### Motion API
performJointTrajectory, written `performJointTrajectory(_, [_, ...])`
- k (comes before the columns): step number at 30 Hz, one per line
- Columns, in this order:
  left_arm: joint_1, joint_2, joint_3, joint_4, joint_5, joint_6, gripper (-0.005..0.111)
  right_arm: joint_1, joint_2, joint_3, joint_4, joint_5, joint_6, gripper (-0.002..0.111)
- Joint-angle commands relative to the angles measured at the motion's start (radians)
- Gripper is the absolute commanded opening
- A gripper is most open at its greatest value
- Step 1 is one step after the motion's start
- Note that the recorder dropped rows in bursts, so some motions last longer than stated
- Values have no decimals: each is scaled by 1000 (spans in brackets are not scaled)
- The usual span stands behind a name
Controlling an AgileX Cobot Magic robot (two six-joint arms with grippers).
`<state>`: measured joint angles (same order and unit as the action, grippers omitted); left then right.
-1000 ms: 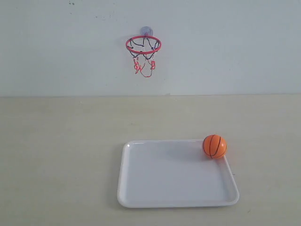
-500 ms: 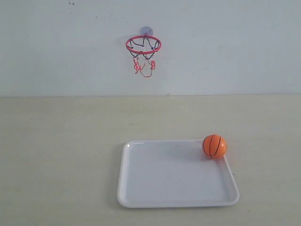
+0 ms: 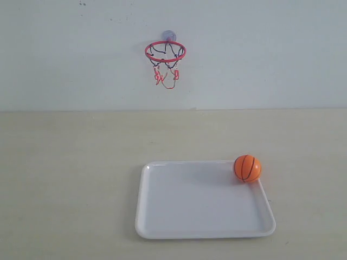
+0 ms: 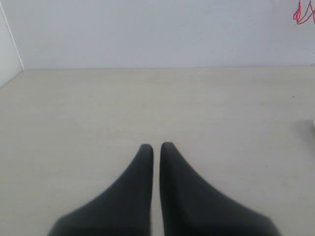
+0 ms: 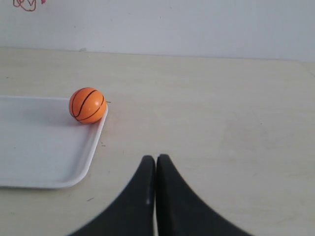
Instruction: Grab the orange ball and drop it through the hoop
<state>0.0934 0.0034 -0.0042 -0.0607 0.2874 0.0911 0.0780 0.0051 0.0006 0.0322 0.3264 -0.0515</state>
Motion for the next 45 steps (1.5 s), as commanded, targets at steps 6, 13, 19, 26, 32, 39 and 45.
performJointTrajectory(6, [4, -3, 4, -7, 1, 2, 4, 0, -5, -1, -1, -292, -8, 0])
performJointTrajectory(13, [4, -3, 4, -7, 1, 2, 4, 0, -5, -1, -1, -576, -8, 0])
performJointTrajectory(19, [4, -3, 4, -7, 1, 2, 4, 0, -5, -1, -1, -650, -8, 0])
performJointTrajectory(26, [4, -3, 4, -7, 1, 2, 4, 0, -5, -25, 18, -784, -8, 0])
performJointTrajectory(32, [4, -3, 4, -7, 1, 2, 4, 0, 140, -244, 18, -481, -10, 0])
performJointTrajectory(39, [4, -3, 4, -7, 1, 2, 4, 0, 473, -473, 18, -62, -24, 0])
performJointTrajectory(45, [4, -3, 4, -7, 1, 2, 4, 0, 613, -482, 18, -211, -24, 0])
